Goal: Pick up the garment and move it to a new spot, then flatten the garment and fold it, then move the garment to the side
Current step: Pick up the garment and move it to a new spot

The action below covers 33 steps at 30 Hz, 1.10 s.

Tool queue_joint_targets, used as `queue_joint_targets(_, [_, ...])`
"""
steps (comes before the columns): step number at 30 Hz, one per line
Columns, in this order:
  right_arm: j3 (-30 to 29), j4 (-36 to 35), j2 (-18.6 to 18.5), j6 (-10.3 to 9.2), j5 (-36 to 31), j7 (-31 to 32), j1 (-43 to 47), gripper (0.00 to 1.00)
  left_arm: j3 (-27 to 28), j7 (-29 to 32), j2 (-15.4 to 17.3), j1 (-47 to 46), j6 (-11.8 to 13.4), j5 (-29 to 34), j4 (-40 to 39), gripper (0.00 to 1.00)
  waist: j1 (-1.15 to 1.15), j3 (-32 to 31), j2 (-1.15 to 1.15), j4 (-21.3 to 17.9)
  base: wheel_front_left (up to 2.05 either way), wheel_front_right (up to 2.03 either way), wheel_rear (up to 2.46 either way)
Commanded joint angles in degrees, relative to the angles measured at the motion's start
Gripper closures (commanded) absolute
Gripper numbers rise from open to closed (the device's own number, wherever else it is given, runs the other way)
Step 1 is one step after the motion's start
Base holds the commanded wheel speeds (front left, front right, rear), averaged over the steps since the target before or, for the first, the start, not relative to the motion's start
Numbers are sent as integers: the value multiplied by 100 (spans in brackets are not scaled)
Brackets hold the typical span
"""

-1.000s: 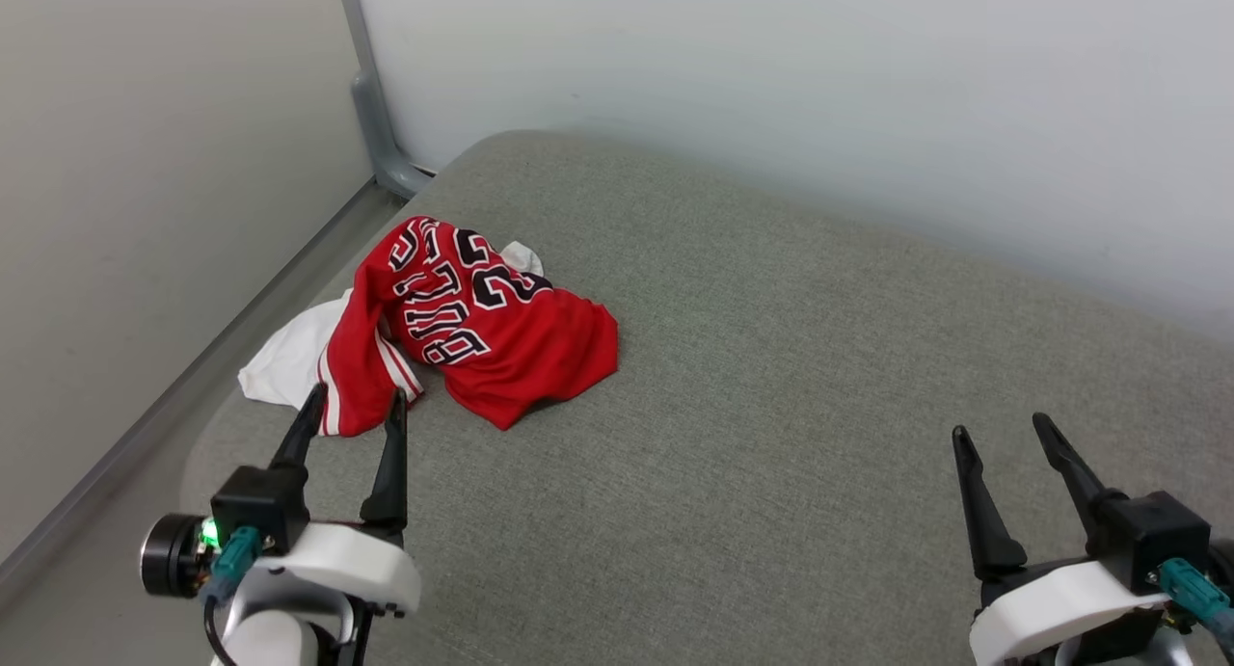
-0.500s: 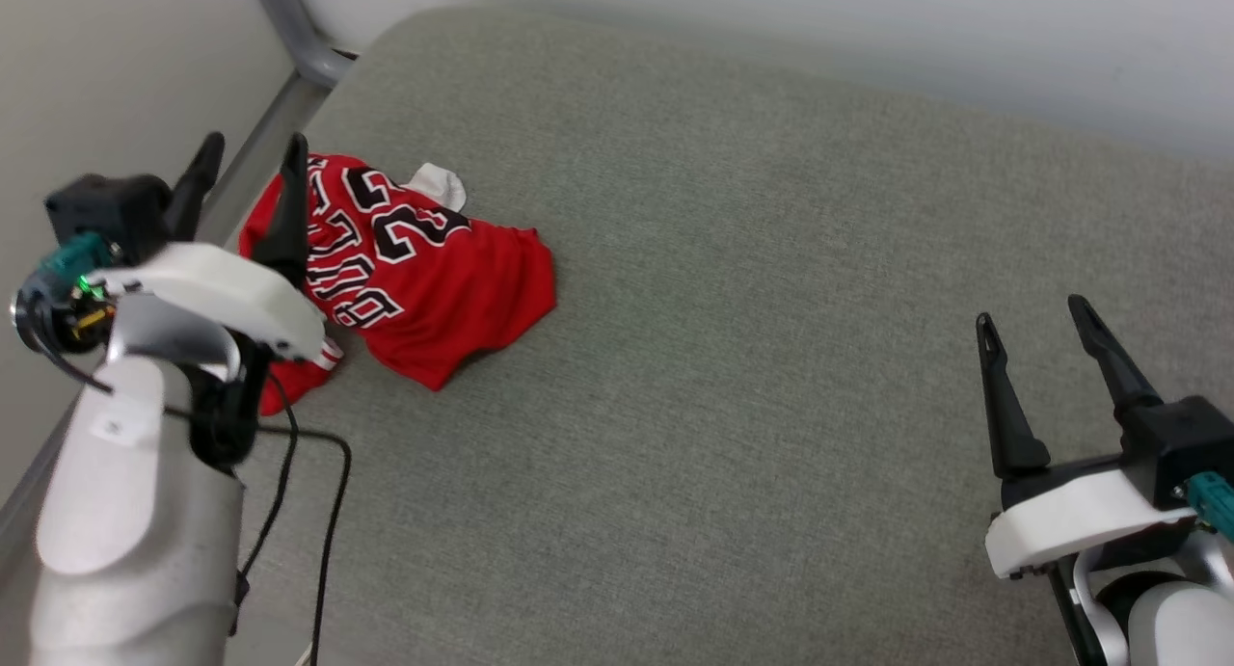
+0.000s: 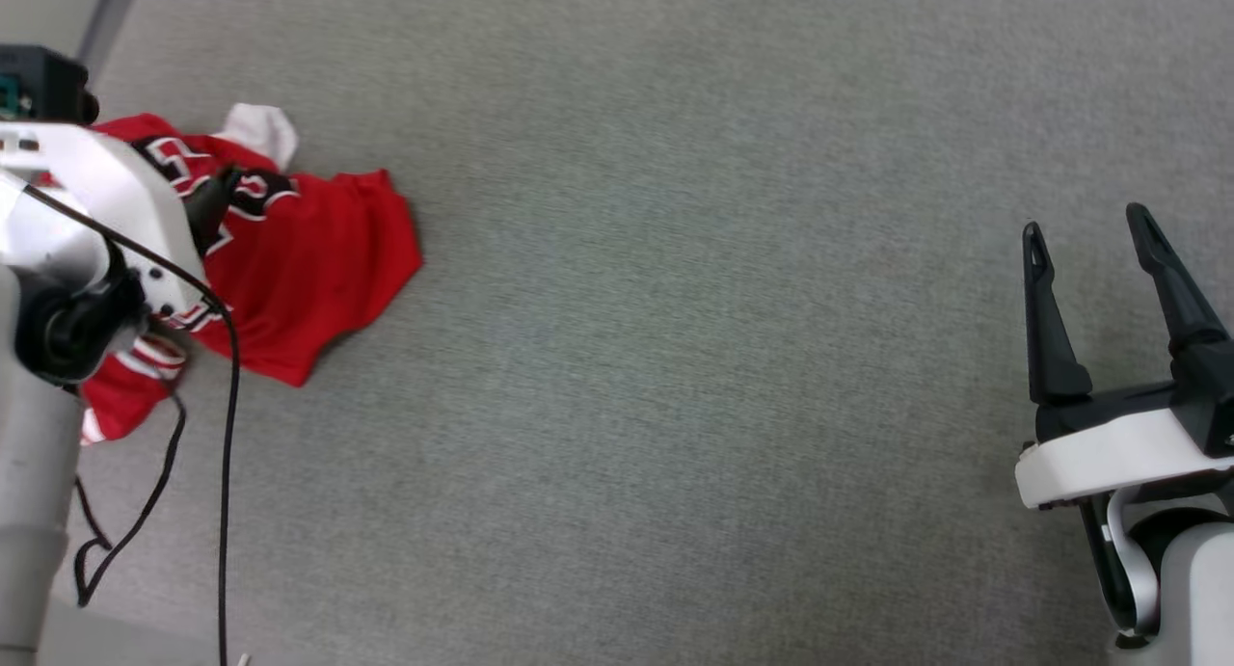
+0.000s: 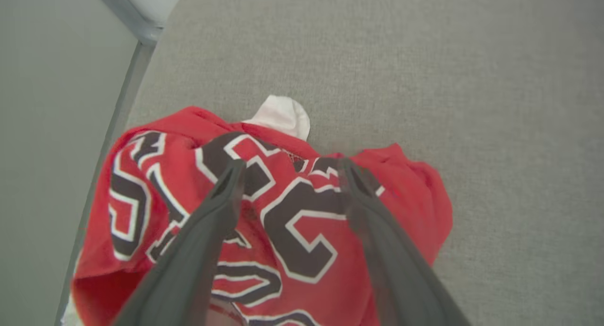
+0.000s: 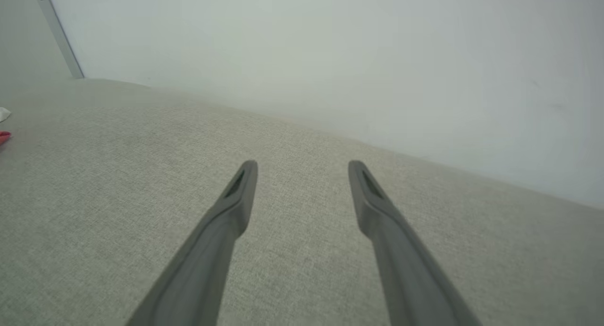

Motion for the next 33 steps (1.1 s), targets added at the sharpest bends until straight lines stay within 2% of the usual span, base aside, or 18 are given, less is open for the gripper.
queue_joint_targets(1, [21,18,-1,-4,37,-28,-103,0,-51,132,67,-52,5,-79,88,0,-1,181,0,-187,0,0,0])
queue_joint_targets(6, [29,83,-1,-4,87,-100,-211,0,-275,642,241,-118,5,-351,676,0,-1,301,0,-342,0,0,0])
queue_joint_targets(11, [31,165,-1,-4,125,-130,-228,0,-558,947,68,-11,4,-580,1307,0,-1,304,0,-429,0,0,0])
queue_joint_targets(13, [33,186,-1,-4,153,-140,-234,0,-630,895,-23,33,2,-670,1532,0,-1,275,0,-453,0,0,0])
queue_joint_targets(14, [31,198,-1,-4,172,-141,-229,0,-664,851,-43,23,3,-679,1620,58,-1,251,0,-462,0,0,0])
queue_joint_targets(15, [28,208,0,-4,165,-141,-217,0,-693,735,-68,14,3,-688,1676,94,-1,225,0,-467,0,0,0])
queue_joint_targets(16, [12,213,0,-4,159,-141,-199,0,-711,601,-95,-2,3,-703,1717,100,-1,191,0,-463,0,0,0])
queue_joint_targets(19, [-25,237,0,-4,169,-143,-130,0,-784,152,-102,-96,2,-617,1846,100,-1,44,0,-435,0,0,0])
queue_joint_targets(24, [-54,327,0,-4,215,-180,27,0,-789,-930,-87,-286,9,-354,2040,100,-1,-381,0,-356,0,0,0])
queue_joint_targets(33, [-169,441,0,-4,419,-222,372,0,-770,-3011,-280,-354,318,92,1931,100,-1,-1170,0,-191,0,0,0])
